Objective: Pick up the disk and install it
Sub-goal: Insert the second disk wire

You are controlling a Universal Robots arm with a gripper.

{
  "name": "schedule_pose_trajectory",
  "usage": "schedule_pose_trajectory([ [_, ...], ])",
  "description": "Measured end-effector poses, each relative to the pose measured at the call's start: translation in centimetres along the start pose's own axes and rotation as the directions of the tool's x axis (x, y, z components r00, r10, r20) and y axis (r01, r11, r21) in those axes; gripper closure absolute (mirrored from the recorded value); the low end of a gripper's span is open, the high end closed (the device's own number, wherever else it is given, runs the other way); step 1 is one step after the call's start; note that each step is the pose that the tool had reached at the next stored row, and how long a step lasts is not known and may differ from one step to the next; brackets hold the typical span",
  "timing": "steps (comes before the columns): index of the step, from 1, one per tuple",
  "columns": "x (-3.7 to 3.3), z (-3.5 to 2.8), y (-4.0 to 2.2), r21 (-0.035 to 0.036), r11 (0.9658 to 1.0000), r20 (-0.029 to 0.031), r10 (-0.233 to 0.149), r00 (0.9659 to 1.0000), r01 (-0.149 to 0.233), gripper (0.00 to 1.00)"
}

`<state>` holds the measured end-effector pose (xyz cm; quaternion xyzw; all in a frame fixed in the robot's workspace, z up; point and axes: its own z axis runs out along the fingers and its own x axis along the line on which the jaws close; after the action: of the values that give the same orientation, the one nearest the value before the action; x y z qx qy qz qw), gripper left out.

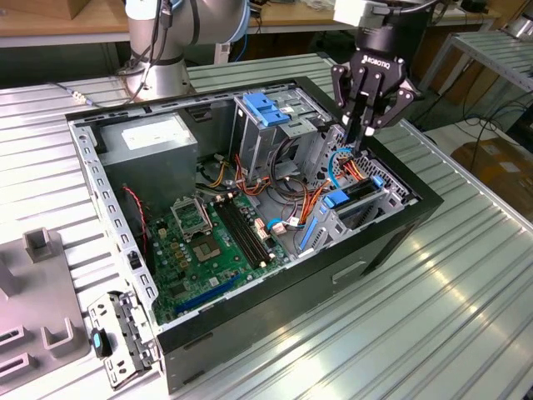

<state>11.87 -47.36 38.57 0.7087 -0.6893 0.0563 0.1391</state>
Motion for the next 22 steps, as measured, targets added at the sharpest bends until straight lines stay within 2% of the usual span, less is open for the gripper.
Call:
schedule_pose_trajectory([
  [2, -0.03, 0.03, -0.08, -0.0005, 1.0000, 0.0002, 0.002, 1.0000, -0.002, 0.69],
  [6, -0.22, 0.64, -0.16, -0.0006, 1.0000, 0.0001, 0.002, 1.0000, -0.002, 0.69],
  [8, -0.30, 0.94, -0.20, -0.0008, 1.0000, -0.0037, 0.002, 1.0000, -0.002, 0.69],
  [14, -0.37, 1.18, -0.23, -0.0013, 1.0000, -0.0188, 0.004, 0.9998, -0.004, 0.69],
  [15, -0.37, 1.19, -0.23, -0.0014, 1.0000, -0.0208, 0.004, 0.9998, -0.004, 0.77],
  [16, -0.37, 1.19, -0.23, -0.0014, 1.0000, -0.0222, 0.004, 0.9997, -0.004, 0.77],
  [17, -0.37, 1.19, -0.23, -0.0015, 1.0000, -0.0232, 0.005, 0.9997, -0.005, 0.84],
  [22, -0.13, 1.27, -0.23, -0.0014, 1.0000, -0.0235, 0.004, 0.9997, -0.004, 0.84],
])
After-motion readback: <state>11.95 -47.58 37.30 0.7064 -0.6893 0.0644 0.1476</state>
